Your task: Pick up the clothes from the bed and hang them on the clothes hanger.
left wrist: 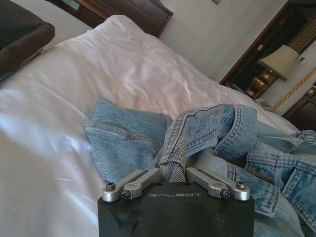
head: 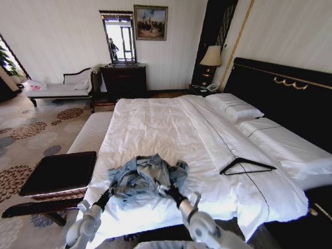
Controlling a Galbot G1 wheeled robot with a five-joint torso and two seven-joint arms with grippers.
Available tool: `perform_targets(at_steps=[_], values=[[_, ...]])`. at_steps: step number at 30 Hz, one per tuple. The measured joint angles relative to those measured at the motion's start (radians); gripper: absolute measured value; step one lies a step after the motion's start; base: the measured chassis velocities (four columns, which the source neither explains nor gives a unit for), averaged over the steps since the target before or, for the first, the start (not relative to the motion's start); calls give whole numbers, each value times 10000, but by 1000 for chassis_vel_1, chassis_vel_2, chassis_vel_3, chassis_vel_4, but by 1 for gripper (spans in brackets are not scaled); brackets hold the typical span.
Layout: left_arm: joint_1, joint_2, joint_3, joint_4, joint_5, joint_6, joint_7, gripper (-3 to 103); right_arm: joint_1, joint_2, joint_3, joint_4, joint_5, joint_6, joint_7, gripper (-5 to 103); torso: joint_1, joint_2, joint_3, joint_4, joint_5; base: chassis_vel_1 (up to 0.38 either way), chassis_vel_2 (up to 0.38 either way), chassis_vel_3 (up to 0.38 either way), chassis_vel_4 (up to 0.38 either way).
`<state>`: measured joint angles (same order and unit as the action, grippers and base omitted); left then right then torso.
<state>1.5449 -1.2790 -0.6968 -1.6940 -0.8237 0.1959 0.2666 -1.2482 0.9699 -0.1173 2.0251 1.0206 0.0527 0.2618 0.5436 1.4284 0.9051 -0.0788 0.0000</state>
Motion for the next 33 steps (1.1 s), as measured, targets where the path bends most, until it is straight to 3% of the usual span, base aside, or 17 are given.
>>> perform_targets(at_steps=[5,10,21,25,30,33], values=[[8,-18,14,15,46,-18,5,3,641,-7,541,-267,1050,-336,975,100,2,0,1,1,0,0,0,0,0],[5,-12,19,-9,49,-19,5,3,648,-59,795,-644,1351,-909,1566,100,2,0,0,-1,1,0,0,0,0],[4,-23,9,15,61,-41,12,3,-21,-175,856,-148,1345,-1143,1811,101,2,0,0,-1,0,0,0,0,0],[-22,-40,11,43,64,-49,19,3,-487,-235,1047,65,1317,-1186,1851,80,1,0,0,-1,0,0,0,0,0],[-54,-67,53,42,69,-49,20,3,-728,-196,1077,55,1189,-1215,1848,69,2,0,0,-1,1,0,0,0,0],[-58,-78,74,39,84,-49,19,3,-796,-135,1040,-63,1080,-1217,1847,52,1,0,0,-1,1,0,0,0,0]])
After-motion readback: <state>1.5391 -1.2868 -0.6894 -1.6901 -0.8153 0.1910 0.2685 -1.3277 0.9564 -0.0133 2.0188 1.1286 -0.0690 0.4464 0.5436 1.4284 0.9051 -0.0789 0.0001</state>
